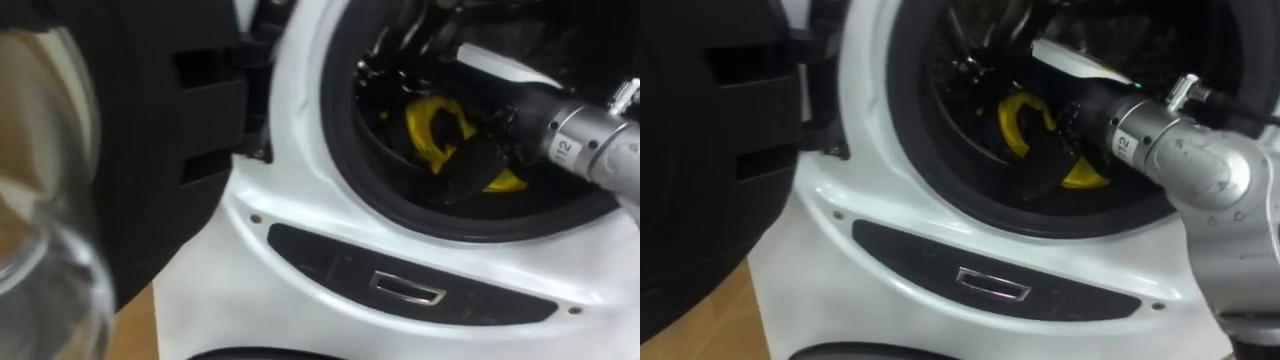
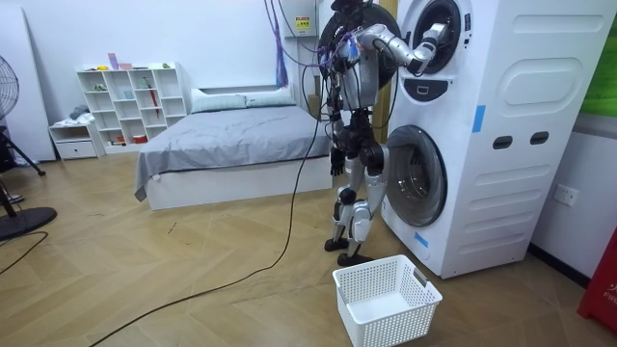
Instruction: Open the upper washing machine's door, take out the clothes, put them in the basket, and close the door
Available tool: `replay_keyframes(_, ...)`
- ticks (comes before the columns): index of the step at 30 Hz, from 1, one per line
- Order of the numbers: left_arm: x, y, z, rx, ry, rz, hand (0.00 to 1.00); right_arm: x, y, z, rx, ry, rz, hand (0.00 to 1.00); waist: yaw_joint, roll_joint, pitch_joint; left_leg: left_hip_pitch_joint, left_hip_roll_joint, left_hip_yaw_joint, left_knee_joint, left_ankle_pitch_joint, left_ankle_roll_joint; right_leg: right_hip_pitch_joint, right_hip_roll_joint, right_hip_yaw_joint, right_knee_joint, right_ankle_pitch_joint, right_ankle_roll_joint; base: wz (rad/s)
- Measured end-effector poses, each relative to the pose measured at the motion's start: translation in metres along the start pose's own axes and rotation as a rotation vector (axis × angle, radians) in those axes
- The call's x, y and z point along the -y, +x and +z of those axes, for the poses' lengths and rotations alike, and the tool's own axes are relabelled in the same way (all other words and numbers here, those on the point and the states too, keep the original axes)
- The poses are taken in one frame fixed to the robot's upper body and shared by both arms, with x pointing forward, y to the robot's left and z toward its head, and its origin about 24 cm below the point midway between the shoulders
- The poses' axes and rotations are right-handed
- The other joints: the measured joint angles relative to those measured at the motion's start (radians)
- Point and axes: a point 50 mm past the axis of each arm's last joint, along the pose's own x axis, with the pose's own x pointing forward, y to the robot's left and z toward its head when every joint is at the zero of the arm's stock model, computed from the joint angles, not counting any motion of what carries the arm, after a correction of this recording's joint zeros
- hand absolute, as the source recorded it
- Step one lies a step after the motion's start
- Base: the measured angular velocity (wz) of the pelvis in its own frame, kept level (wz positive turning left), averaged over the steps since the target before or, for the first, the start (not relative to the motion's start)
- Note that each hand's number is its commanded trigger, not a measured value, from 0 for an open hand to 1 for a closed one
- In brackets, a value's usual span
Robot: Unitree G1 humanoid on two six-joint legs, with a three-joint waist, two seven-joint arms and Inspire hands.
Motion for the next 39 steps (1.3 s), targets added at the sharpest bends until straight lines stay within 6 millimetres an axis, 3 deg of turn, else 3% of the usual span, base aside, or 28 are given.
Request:
replay_keyframes(11,-0.015,0.0,0.005,0.017,0.007,0.027,0.0,0.004,-0.01,0.016,0.002,-0.109,0.058,0.0,-0.02,0.0,0.0004,-0.007,-0.003,-0.005,-0.001,-0.001,0.002,-0.005,-0.001,-0.004,-0.002,0.0,0.002,0.01)
replay_keyframes(13,-0.015,0.0,0.008,0.032,0.006,0.033,0.0,0.005,-0.013,0.021,0.015,-0.139,0.06,0.14,-0.03,-0.001,0.0002,-0.012,-0.003,-0.005,-0.002,-0.001,0.002,-0.009,-0.002,-0.004,-0.002,0.0,0.003,0.0)
replay_keyframes(14,-0.015,0.0,0.009,0.042,0.005,0.043,0.0,0.006,-0.016,0.023,0.018,-0.167,0.06,0.28,-0.035,-0.002,0.0001,-0.014,-0.003,-0.005,-0.002,0.0,0.003,-0.011,-0.002,-0.004,-0.002,0.0,0.003,0.0)
replay_keyframes(15,-0.016,0.0,0.01,0.053,0.004,0.051,0.0,0.009,-0.019,0.022,0.009,-0.198,0.064,0.58,-0.041,-0.004,0.0001,-0.015,-0.002,-0.005,-0.001,0.0,0.003,-0.011,-0.002,-0.004,-0.003,0.0,0.003,0.0)
replay_keyframes(16,-0.016,0.0,0.009,0.058,0.004,0.054,0.0,0.011,-0.02,0.022,0.0,-0.213,0.065,1.0,-0.046,-0.005,0.0,-0.015,-0.002,-0.005,-0.001,0.0,0.003,-0.011,-0.002,-0.004,-0.003,0.0,0.003,0.0)
replay_keyframes(24,-0.017,-0.001,0.005,0.067,-0.003,0.068,0.0,0.021,-0.03,0.02,-0.055,-0.316,0.056,1.0,-0.085,-0.012,-0.0049,-0.015,0.001,-0.001,-0.004,0.0,0.003,-0.016,-0.002,0.006,-0.004,-0.001,0.005,0.0)
replay_keyframes(30,-0.018,-0.001,0.005,0.082,-0.007,0.069,0.0,0.021,-0.032,0.018,-0.06,-0.337,0.052,1.0,-0.086,-0.013,-0.0051,-0.006,0.005,0.006,-0.015,-0.001,0.004,-0.017,0.003,0.048,0.0,-0.001,0.005,-0.03)
replay_keyframes(39,-0.017,0.0,0.0,0.075,-0.038,0.059,0.0,0.016,-0.037,0.021,-0.047,-0.39,0.069,1.0,-0.086,-0.017,-0.0028,0.0,0.006,0.01,-0.022,-0.002,0.006,-0.017,0.004,0.065,0.0,-0.001,0.005,-0.02)
